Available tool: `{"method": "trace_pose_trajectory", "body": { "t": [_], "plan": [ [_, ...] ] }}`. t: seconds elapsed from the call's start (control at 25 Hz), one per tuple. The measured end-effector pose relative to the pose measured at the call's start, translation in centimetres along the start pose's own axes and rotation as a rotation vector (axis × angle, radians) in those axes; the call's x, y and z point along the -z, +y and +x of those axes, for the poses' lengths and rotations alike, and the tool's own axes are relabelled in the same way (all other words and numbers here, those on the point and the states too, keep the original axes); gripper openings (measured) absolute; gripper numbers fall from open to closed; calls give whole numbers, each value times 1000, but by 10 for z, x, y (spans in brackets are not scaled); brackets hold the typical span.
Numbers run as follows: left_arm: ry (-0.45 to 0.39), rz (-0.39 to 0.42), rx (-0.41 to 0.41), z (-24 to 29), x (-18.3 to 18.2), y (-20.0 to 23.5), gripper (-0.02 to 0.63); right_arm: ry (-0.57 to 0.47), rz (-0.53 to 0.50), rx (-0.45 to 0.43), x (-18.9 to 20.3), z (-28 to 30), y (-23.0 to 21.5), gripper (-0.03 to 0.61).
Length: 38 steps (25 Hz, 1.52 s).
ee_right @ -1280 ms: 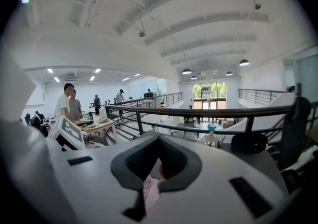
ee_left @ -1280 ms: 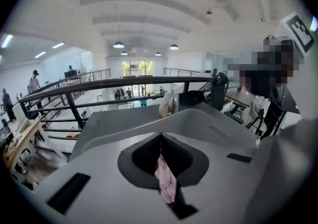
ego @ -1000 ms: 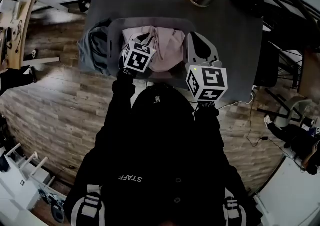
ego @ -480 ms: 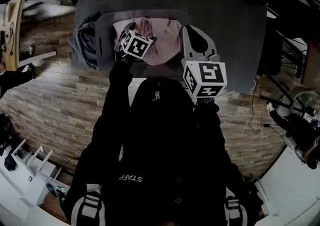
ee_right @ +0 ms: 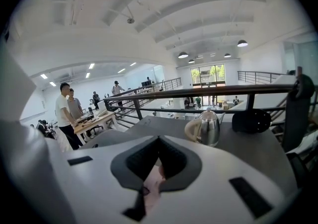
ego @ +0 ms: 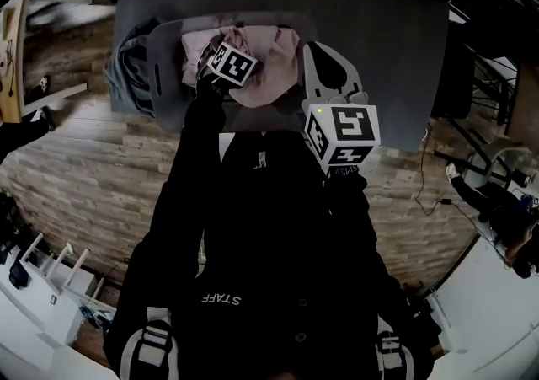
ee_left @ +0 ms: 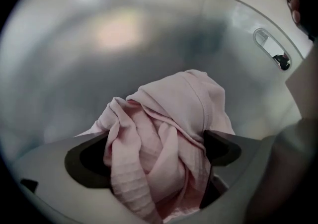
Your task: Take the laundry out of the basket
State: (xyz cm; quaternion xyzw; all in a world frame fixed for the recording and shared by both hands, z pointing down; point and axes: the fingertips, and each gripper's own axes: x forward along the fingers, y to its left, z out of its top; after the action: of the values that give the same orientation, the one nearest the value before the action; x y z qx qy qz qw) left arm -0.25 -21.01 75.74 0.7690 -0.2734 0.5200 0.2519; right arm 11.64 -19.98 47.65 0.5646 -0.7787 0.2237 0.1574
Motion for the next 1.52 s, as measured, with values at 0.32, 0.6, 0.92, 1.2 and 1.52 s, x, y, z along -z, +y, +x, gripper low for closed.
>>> {"method": "trace_pose_trajectory", "body": {
  "t": [0.32,0.6,0.92,1.2,1.52],
  "plan": [
    [32,41,-34,16,4,-4,557,11,13,15,9,-4,-9,14],
    [46,129,-64,12,-2,-14,341,15,13,18,10,-5,-10,14],
    [46,142,-82,-6,-6,-14,179,-10,13,38,0,-12,-16,14],
    [-53,52,-86,-56,-15,-13,170,-46,15,62,-12,-23,-25,14],
    [-272,-105,-100,-137,-34,-8,167,-105,0,50,-32,-38,-15,14]
  ]
}}
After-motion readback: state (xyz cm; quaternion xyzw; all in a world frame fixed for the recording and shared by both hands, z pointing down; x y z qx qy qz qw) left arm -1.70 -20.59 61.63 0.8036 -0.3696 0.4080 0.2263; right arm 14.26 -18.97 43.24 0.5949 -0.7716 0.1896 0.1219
